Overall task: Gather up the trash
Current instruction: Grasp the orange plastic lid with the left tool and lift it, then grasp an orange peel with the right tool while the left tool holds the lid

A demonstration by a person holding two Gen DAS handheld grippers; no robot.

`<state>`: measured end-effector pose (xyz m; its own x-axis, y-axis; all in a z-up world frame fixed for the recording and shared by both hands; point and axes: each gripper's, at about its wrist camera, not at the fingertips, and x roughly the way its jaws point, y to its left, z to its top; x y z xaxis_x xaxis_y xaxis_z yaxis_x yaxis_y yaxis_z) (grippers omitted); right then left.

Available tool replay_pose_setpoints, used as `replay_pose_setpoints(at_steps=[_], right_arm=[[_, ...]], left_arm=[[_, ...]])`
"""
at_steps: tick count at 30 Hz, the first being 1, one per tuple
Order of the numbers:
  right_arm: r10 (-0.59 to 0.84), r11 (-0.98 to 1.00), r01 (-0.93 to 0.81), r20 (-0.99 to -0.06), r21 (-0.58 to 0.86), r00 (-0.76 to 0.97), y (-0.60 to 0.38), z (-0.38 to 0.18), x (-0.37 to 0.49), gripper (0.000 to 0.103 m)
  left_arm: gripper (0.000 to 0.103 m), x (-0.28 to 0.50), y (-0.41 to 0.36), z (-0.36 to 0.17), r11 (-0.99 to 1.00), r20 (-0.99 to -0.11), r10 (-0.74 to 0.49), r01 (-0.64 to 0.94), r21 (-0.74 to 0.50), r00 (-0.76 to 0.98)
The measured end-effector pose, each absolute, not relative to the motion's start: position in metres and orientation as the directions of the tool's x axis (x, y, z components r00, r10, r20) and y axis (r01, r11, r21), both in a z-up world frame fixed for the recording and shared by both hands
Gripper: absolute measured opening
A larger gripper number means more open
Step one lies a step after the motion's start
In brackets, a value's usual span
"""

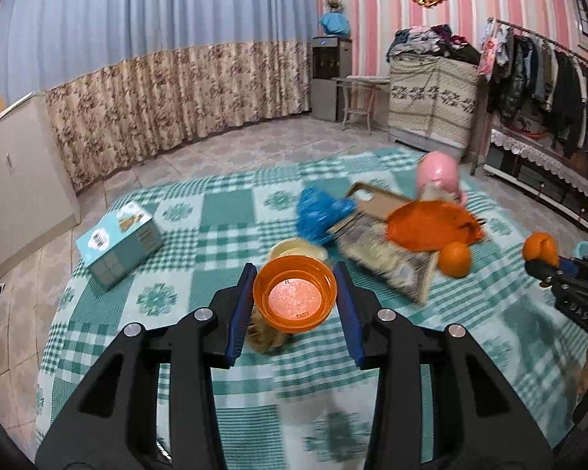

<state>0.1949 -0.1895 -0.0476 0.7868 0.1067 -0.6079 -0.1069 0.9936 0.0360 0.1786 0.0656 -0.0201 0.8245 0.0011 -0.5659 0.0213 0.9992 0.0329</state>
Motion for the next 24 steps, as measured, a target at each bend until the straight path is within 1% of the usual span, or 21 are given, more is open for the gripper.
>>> replay_pose_setpoints(at_steps=[3,6,12,16,19,24], right_arm=[[0.05,0.999,-0.044,-0.569,0.025,0.821,-0.221,-0.027,0.173,0.026],[0.007,0.999,0.021,-0.54,0.044,0.842,-0.254,-0.013,0.152,0.026],[-0.095,0.987,0.147,-0.492,0.067,0.865,-0.322,0.006,0.11,0.026],[-0.173,0.967,0.243,-0.491,0.082,0.854,-0.356,0.012,0.086,0.026],[-0.253,0.946,0.32,-0.496,0.052,0.831,-0.376,0.012,0.065,0.026],[-0.339,0.896,0.436,-0.504,0.085,0.794,-0.419,0.008,0.032,0.026]], left_arm=[[0.039,0.172,0.042,-0.009,0.998,-0.545,-0.032,0.06,0.034,0.838],[0.039,0.167,0.013,0.001,0.993,-0.527,-0.077,0.111,0.034,0.846],[0.039,0.157,-0.057,0.011,0.97,-0.511,-0.216,0.241,-0.017,0.832],[0.039,0.148,-0.112,0.013,0.943,-0.501,-0.289,0.332,-0.004,0.816],[0.039,0.139,-0.144,0.015,0.92,-0.484,-0.337,0.391,0.01,0.807],[0.039,0.134,-0.182,0.012,0.89,-0.494,-0.399,0.457,-0.003,0.772]])
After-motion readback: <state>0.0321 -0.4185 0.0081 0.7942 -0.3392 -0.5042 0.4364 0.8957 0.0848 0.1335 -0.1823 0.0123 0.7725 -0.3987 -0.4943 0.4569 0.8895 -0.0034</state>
